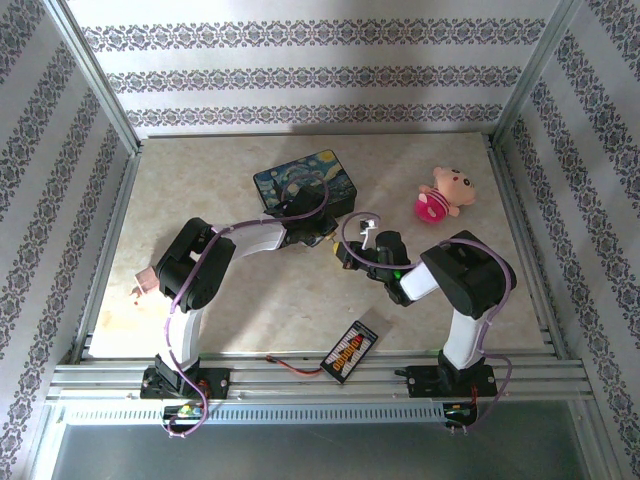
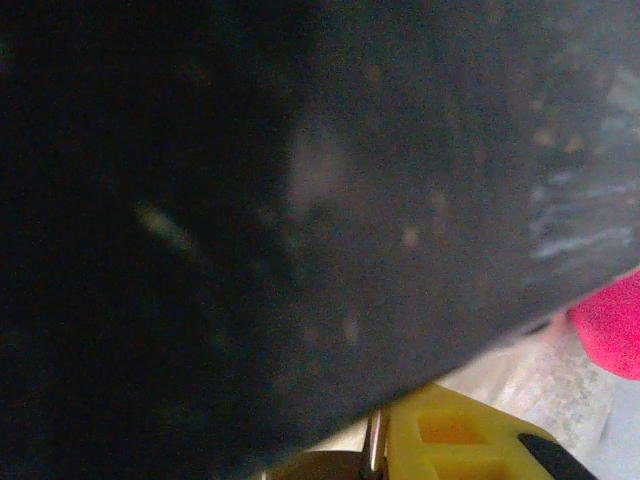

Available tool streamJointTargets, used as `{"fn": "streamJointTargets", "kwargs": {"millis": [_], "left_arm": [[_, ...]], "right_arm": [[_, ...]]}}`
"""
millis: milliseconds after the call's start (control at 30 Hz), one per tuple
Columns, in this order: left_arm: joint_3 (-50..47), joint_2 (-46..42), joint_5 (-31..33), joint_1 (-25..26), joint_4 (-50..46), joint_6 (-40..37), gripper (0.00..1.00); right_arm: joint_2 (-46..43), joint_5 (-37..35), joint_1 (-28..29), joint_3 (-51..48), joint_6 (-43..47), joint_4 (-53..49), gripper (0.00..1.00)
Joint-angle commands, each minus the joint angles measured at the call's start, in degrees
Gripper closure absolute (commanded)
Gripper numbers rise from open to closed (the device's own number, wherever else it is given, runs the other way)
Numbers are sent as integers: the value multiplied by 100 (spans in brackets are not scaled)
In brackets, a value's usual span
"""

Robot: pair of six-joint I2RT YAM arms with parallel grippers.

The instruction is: Unlock a padlock with a key

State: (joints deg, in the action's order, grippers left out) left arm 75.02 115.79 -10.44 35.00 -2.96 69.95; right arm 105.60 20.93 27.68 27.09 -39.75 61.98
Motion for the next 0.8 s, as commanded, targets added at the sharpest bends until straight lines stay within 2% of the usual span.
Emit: {"fn": "streamJointTargets", "kwargs": {"millis": [0, 333, 767], "left_arm": [[-1, 139, -692, 112, -363, 271, 89], [-198, 122, -846, 122, -192, 340, 89], [-179, 59, -672, 121, -207, 308, 89]], "right_arm": [[-201, 421, -78, -121, 351, 596, 100], [-154, 210, -140, -302, 249, 686, 100], [-64, -89, -175, -507, -283, 401, 100]]}}
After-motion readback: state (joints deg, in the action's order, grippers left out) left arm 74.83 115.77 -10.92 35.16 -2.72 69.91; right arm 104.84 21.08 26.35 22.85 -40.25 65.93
